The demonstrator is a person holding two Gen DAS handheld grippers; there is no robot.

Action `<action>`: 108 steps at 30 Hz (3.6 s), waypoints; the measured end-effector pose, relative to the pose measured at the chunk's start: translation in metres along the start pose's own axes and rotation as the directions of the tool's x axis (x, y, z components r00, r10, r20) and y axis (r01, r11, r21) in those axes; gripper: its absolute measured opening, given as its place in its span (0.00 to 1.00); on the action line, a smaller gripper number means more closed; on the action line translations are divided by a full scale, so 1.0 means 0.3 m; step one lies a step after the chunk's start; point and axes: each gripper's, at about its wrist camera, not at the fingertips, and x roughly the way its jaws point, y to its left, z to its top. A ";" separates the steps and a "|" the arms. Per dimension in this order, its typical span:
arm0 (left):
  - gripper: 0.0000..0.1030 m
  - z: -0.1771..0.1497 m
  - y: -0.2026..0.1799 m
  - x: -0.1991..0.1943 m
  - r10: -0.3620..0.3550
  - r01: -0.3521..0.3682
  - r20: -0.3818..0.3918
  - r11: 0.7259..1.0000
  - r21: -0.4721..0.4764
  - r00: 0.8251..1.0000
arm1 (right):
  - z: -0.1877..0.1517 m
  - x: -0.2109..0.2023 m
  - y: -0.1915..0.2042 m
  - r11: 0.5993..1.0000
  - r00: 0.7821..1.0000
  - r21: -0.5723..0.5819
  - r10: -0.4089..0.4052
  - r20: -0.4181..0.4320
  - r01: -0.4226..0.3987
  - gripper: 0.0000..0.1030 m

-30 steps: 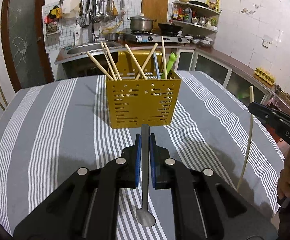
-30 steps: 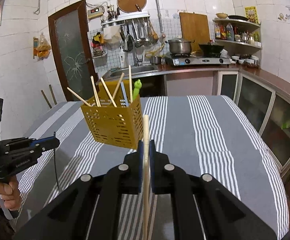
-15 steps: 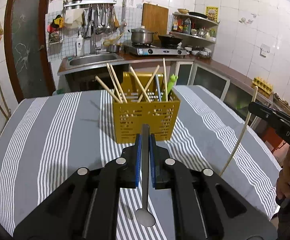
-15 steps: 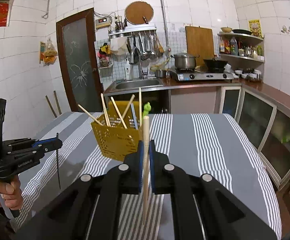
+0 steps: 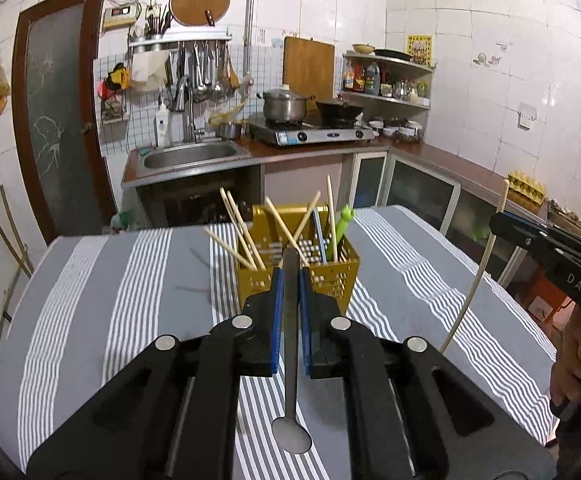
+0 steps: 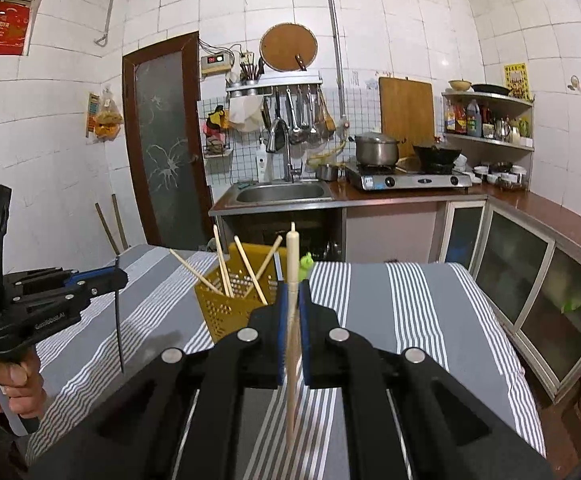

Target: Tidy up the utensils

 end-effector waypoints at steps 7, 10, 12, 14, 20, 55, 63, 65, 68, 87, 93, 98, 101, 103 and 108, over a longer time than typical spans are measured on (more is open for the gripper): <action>0.06 0.081 -0.005 -0.024 0.008 -0.009 0.050 1.000 0.021 0.999 | 0.070 -0.017 0.025 1.000 0.999 -0.018 -0.002 0.039 0.003 0.06; 0.06 0.119 -0.008 -0.033 0.018 -0.020 0.079 0.999 0.033 0.997 | 0.093 -0.020 0.040 1.000 0.999 -0.025 0.000 0.051 0.002 0.06; 0.06 0.139 -0.009 -0.038 0.018 -0.021 0.089 0.999 0.035 0.996 | 0.110 -0.016 0.047 1.000 0.998 -0.031 0.000 0.056 0.002 0.06; 0.06 0.158 -0.005 -0.038 0.018 -0.021 0.100 0.999 0.035 0.995 | 0.124 -0.010 0.049 0.999 0.998 -0.033 0.000 0.057 0.002 0.06; 0.06 0.211 0.016 -0.028 0.022 -0.026 0.123 0.999 0.033 0.992 | 0.164 0.006 0.060 0.999 0.997 -0.047 0.003 0.071 0.000 0.06; 0.06 0.450 0.086 0.309 0.024 -0.027 0.193 1.000 0.011 0.981 | 0.397 0.360 0.158 0.997 0.995 -0.075 0.029 0.099 -0.022 0.05; 0.06 0.417 0.113 0.402 0.012 -0.009 0.165 1.000 -0.017 0.986 | 0.347 0.499 0.126 0.999 0.999 -0.047 -0.006 0.040 0.008 0.05; 0.06 0.408 0.120 0.423 0.006 -0.002 0.154 1.000 -0.025 0.988 | 0.333 0.525 0.113 0.999 1.000 -0.038 -0.011 0.027 0.012 0.05; 0.06 0.389 0.123 0.451 -0.003 0.007 0.130 0.999 -0.035 0.992 | 0.308 0.558 0.102 1.000 1.000 -0.028 -0.010 0.001 0.010 0.05; 0.51 0.256 0.149 0.522 0.019 -0.017 0.064 0.999 -0.035 0.998 | 0.239 0.485 0.050 0.999 0.999 0.015 -0.030 0.016 0.030 0.41; 0.76 0.211 0.208 0.308 0.082 -0.083 0.131 0.997 0.007 0.988 | 0.215 0.294 0.019 0.996 0.995 -0.010 -0.090 0.054 0.090 0.62; 0.95 0.066 0.293 0.021 0.208 -0.215 0.222 0.977 0.007 0.953 | 0.103 0.029 0.026 0.990 0.985 -0.062 -0.114 0.128 0.123 0.78; 0.95 -0.072 0.319 -0.121 0.279 -0.284 0.256 0.959 -0.017 0.926 | -0.020 -0.084 0.007 0.992 0.981 -0.011 -0.119 0.151 0.122 0.81; 0.95 -0.161 0.328 -0.182 0.307 -0.309 0.262 0.950 -0.035 0.915 | -0.124 -0.137 -0.005 0.993 0.979 0.037 -0.118 0.167 0.113 0.81; 0.95 -0.384 0.304 -0.283 0.325 -0.318 0.252 0.946 -0.068 0.912 | -0.373 -0.197 0.020 0.986 0.977 0.041 -0.165 0.136 0.160 0.83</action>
